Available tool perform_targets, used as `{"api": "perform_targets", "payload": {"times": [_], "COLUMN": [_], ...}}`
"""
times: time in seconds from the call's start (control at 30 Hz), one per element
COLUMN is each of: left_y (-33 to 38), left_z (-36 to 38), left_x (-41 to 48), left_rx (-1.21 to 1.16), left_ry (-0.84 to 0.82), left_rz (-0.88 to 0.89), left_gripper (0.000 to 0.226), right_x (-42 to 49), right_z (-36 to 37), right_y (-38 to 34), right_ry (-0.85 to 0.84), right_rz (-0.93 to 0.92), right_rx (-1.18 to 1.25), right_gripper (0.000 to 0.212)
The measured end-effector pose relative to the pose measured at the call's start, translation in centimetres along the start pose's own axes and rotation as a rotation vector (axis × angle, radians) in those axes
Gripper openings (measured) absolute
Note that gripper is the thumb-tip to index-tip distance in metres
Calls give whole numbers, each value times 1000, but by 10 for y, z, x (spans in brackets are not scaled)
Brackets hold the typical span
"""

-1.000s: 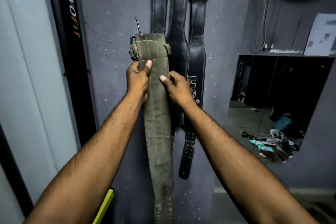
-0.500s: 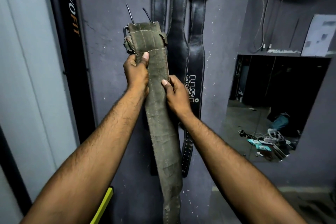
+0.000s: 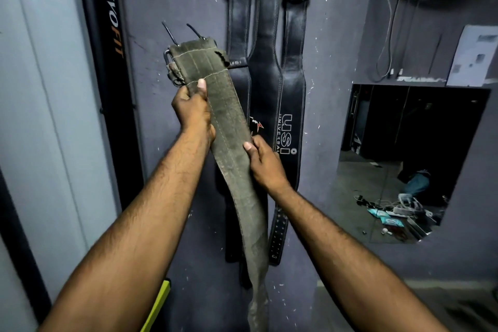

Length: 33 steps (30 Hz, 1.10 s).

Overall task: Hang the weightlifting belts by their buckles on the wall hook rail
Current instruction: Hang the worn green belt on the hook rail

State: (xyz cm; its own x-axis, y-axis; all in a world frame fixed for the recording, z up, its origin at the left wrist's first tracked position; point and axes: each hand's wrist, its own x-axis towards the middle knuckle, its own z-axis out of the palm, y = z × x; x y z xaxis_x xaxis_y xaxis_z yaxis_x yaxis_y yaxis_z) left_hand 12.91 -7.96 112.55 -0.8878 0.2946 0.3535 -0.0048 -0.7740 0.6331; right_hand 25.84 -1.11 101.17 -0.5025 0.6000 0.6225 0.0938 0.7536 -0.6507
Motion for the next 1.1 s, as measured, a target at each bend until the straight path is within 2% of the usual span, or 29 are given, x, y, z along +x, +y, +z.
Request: {"api": "perform_targets", "payload": {"times": [0.1,0.17,0.23,0.33,0.4,0.53,0.7,0.87,1.0,1.1], "left_y": [2,7,11,13,15,21,26,35,37,43], "left_z": [-1,-2,-2,-3,-4,-12,-16,-22,-22,-24], "left_x": [-1,0,2,2,2,9,8,13,12,13], "left_rx": [0,15,11,7,-1,0,-19,-7,-14,-21], "left_ry": [11,7,1,-1,1,16,6,-20,-6,-4], "left_rz": [-8,0,15,22,20,35,51,74,79,88], "left_gripper": [16,15,16,15,15,14,13,13,13,11], "right_x": [-1,-6,-13,-19,-22,-34,-43,-63,-70,-75], "right_z": [2,1,1,5,6,3,14,19,20,17], "right_y": [0,4,11,15,14,21,25,32,30,35], "right_ry": [30,-70,-151,-59,-45,-215,-87,-239,-102,-208], "right_rz": [-6,10,26,30,54,75,46,33,9,12], "right_rx": [44,139,117,-13,25,123,124,163,97,117], "right_gripper": [25,28,20,25,25,31,28,28,28,26]}}
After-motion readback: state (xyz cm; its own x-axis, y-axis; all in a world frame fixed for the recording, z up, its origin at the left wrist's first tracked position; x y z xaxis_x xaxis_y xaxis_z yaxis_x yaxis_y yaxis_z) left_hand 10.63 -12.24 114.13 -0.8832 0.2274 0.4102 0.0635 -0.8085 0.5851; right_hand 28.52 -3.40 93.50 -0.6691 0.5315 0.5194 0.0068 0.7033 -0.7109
